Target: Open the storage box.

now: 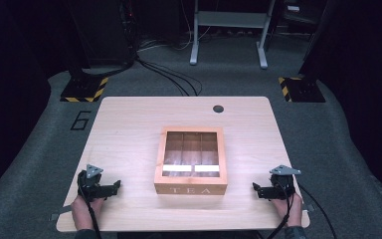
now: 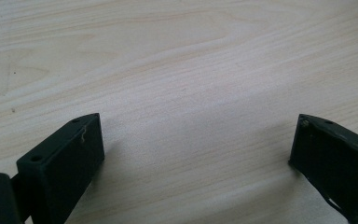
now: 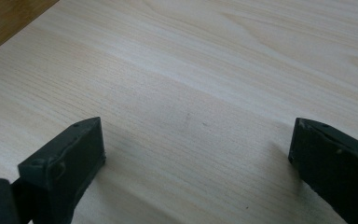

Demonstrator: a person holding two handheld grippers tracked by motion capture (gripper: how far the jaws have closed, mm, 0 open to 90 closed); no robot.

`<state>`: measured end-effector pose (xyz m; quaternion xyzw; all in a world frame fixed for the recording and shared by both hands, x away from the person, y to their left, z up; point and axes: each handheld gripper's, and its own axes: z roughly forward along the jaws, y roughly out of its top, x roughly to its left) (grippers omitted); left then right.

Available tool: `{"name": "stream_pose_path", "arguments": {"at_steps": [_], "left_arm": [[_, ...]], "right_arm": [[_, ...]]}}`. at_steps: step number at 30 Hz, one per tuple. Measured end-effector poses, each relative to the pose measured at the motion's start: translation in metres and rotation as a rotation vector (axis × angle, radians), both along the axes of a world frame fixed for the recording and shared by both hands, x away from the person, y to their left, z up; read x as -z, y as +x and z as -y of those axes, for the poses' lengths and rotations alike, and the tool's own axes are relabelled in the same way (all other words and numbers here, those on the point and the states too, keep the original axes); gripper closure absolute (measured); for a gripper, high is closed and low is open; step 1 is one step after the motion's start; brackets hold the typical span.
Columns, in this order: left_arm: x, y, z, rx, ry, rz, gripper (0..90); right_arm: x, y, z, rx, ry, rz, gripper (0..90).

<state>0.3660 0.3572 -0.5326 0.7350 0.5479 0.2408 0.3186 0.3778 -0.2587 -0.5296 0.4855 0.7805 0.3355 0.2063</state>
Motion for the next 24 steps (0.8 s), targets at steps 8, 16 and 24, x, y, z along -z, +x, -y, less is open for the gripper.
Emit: {"name": "stream_pose_path", "arguments": {"at_steps": [8, 16, 24], "left_arm": [[0.000, 0.000, 0.000, -0.001, 0.000, -0.001, 2.5], [0.000, 0.000, 0.000, 0.001, 0.001, 0.001, 2.5], [0.000, 0.000, 0.000, 0.000, 0.001, -0.001, 2.6]], "right_arm": [[0.000, 0.000, 0.000, 0.000, 0.000, 0.000, 2.9], [-0.001, 0.001, 0.003, -0.002, 0.022, -0.015, 1.5], [-0.010, -0.001, 0.000, -0.010, 0.072, -0.017, 0.0]]}}
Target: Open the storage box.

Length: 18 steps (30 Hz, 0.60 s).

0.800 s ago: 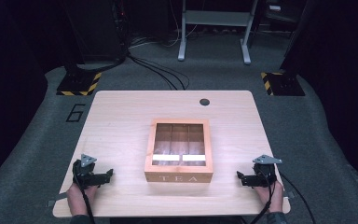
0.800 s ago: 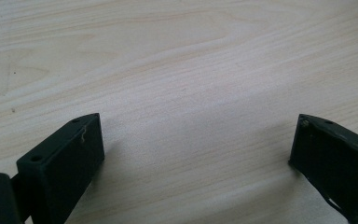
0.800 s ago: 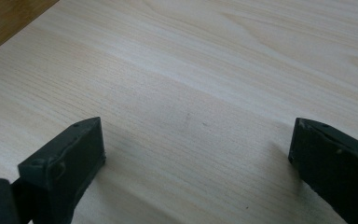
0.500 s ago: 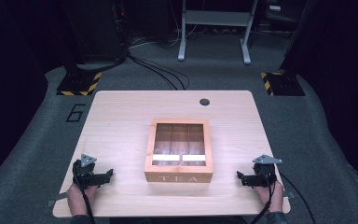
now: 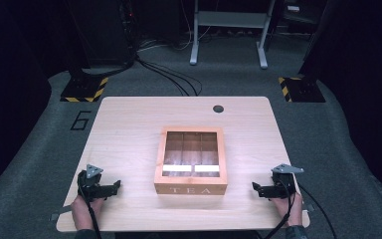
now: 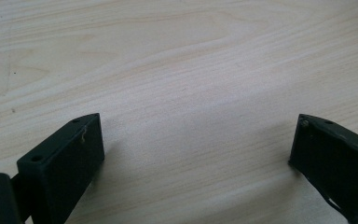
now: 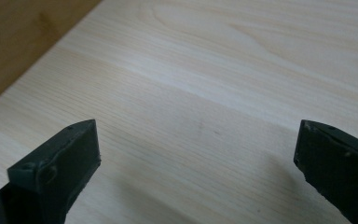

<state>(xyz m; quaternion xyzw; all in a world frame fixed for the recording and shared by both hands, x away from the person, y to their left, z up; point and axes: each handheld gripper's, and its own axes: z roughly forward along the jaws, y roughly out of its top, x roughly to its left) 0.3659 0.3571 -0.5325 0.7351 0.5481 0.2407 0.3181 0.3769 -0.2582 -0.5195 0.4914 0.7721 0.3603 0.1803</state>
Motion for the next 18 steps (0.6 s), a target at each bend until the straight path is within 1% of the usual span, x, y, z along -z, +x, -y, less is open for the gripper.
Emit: {"name": "stream_pose_path", "arguments": {"at_steps": [2, 5, 6, 7, 8, 9, 10, 11, 12, 13, 15, 16, 18], "left_arm": [[0.000, 0.000, 0.000, -0.001, -0.002, -0.001, 2.6], [0.000, 0.000, 0.000, 0.000, 0.000, 0.001, 2.6], [0.000, 0.000, 0.000, 0.000, 0.000, 0.001, 2.6], [0.000, 0.000, 0.000, 0.001, 0.000, 0.001, 2.5], [0.000, 0.000, 0.000, 0.001, 0.000, 0.001, 2.6], [0.000, 0.000, 0.000, 0.001, 0.000, 0.002, 2.6], [0.000, 0.000, 0.000, 0.001, 0.000, 0.001, 2.6], [0.000, 0.000, 0.000, 0.001, 0.000, 0.001, 2.6], [0.000, 0.000, 0.000, 0.001, 0.001, 0.002, 2.5], [0.000, 0.000, 0.000, 0.001, 0.001, 0.002, 2.6], [0.000, 0.000, 0.000, 0.001, 0.000, 0.001, 2.6], [0.000, 0.000, 0.000, 0.001, 0.000, 0.001, 2.6], [0.000, 0.000, 0.000, 0.001, 0.000, 0.002, 2.5]], "right_arm": [[-0.005, -0.002, -0.005, -0.021, 0.024, 0.008, 0.0], [-0.015, -0.007, -0.019, -0.068, 0.036, 0.025, 0.0], [-0.015, -0.007, -0.019, -0.068, 0.036, 0.025, 0.0], [-0.020, -0.008, -0.026, -0.099, 0.047, 0.040, 0.0], [-0.022, -0.010, -0.030, -0.102, 0.054, 0.037, 0.0], [-0.022, -0.010, -0.030, -0.102, 0.054, 0.037, 0.0], [-0.027, -0.011, -0.036, -0.128, 0.059, 0.050, 0.0], [-0.027, -0.011, -0.036, -0.128, 0.059, 0.050, 0.0], [-0.031, -0.013, -0.042, -0.149, 0.063, 0.059, 0.0], [-0.032, -0.013, -0.045, -0.161, 0.067, 0.055, 0.0], [-0.034, -0.013, -0.048, -0.172, 0.070, 0.062, 0.0], [-0.036, -0.014, -0.053, -0.193, 0.070, 0.063, 0.0], [-0.036, -0.015, -0.057, -0.199, 0.078, 0.064, 0.0]]}}
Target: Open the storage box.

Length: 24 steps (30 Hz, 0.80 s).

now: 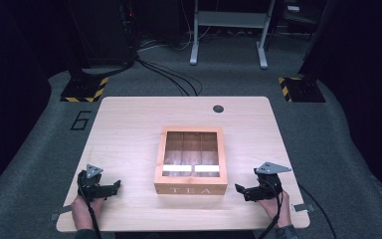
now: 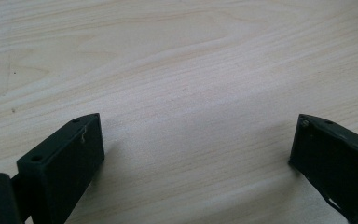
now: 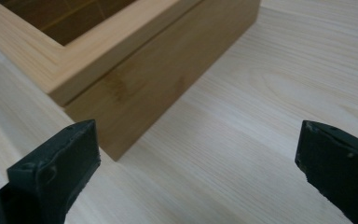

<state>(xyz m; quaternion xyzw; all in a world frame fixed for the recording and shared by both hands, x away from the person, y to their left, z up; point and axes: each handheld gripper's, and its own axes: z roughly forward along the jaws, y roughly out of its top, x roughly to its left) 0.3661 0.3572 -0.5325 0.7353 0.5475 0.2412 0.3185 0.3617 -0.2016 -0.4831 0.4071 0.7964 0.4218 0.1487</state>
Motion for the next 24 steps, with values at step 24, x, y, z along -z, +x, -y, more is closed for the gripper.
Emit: {"name": "stream_pose_path", "arguments": {"at_steps": [24], "left_arm": [[0.000, 0.000, 0.000, 0.000, 0.000, 0.000, 2.6]], "right_arm": [[-0.002, -0.007, -0.053, -0.118, -0.002, 0.053, 14.5]]}}
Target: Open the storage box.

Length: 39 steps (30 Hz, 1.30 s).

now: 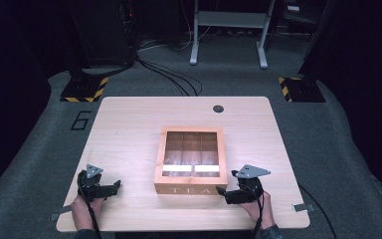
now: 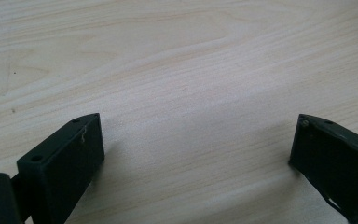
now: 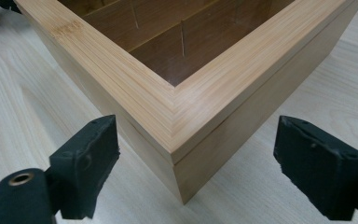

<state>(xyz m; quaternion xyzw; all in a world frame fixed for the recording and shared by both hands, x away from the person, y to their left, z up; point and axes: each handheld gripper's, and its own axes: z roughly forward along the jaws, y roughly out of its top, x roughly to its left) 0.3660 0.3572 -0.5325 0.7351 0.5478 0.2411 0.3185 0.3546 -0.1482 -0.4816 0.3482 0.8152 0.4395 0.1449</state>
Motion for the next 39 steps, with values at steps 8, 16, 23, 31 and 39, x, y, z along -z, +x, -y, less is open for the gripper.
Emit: {"name": "stream_pose_path", "arguments": {"at_steps": [8, 16, 23, 31, 39], "left_arm": [[0.000, 0.000, 0.000, 0.000, 0.000, 0.000, 2.6], [0.000, 0.000, 0.000, 0.000, 0.001, 0.001, 2.6], [0.000, 0.000, 0.000, 0.000, 0.001, 0.001, 2.6], [0.000, 0.000, 0.000, 0.000, 0.000, 0.001, 2.6], [0.000, 0.000, 0.000, 0.000, 0.000, 0.001, 2.6]], "right_arm": [[0.000, -0.003, -0.003, -0.004, -0.012, 0.008, 24.9], [0.001, -0.006, -0.006, -0.015, -0.019, 0.026, 32.5], [0.001, -0.007, -0.003, -0.026, -0.016, 0.028, 36.8], [0.000, -0.009, -0.001, -0.035, -0.012, 0.041, 41.7], [-0.002, -0.010, 0.000, -0.034, -0.009, 0.056, 45.6]]}}
